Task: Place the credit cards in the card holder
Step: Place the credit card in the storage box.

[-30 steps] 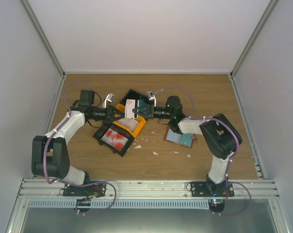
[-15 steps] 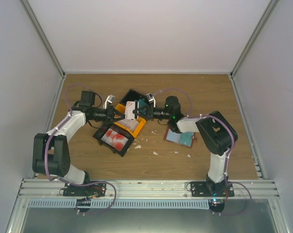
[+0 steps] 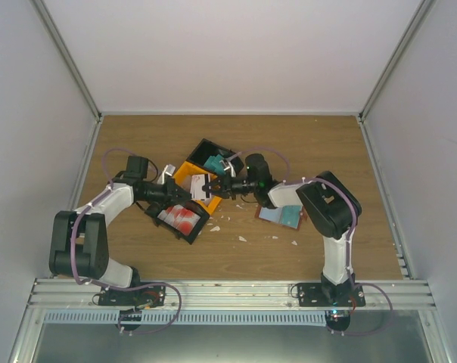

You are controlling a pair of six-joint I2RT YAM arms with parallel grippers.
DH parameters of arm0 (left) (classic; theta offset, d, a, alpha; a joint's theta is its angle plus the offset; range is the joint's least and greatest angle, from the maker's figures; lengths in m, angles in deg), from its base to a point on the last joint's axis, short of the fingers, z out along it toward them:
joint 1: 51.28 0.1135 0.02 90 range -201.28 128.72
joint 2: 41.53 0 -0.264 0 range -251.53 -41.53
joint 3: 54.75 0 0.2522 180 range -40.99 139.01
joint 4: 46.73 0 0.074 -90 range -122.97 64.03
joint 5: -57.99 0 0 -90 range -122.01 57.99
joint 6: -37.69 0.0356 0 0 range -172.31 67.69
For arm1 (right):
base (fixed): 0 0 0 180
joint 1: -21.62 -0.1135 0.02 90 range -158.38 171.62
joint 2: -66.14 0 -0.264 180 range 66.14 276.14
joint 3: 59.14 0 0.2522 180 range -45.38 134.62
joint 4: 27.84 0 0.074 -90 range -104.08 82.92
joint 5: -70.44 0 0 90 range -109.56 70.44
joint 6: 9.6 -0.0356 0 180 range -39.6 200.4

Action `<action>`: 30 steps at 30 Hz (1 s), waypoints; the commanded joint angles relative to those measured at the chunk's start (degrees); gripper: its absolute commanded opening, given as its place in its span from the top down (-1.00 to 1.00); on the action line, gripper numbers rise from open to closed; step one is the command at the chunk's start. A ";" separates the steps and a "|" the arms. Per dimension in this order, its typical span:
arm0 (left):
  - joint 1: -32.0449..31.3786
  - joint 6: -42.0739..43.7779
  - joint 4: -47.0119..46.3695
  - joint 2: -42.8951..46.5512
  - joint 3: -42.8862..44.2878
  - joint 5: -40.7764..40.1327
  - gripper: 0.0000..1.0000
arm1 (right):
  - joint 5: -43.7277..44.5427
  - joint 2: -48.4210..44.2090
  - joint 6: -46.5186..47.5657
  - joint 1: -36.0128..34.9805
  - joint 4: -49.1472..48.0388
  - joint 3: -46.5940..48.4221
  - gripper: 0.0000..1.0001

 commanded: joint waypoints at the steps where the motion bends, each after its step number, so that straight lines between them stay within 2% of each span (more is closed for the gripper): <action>1: 0.53 -0.69 -0.96 1.17 0.57 -0.46 1.00 | 3.79 1.98 3.58 -0.90 11.38 3.43 0.89; 5: 1.21 0.54 2.26 0.64 3.14 -4.80 1.00 | 6.78 3.20 6.95 -0.81 19.86 8.36 0.76; 8: 1.44 2.46 5.47 0.41 5.56 -8.97 1.00 | 8.52 3.45 7.45 -0.62 22.79 9.07 0.59; 15: 1.53 4.40 8.04 -0.15 7.12 -12.19 1.00 | 13.55 1.56 11.60 -0.55 30.30 10.31 0.37; 19: 1.53 5.22 9.67 0.23 8.66 -14.91 1.00 | 17.99 -0.08 14.96 -0.63 35.51 11.58 0.16; 27: 1.53 6.20 13.06 1.90 15.18 -21.60 1.00 | 29.11 -0.73 22.41 -2.66 49.19 18.42 0.04; 30: 1.53 6.71 12.30 2.77 16.03 -19.67 1.00 | 34.14 -3.03 23.99 -3.07 51.29 18.59 -0.01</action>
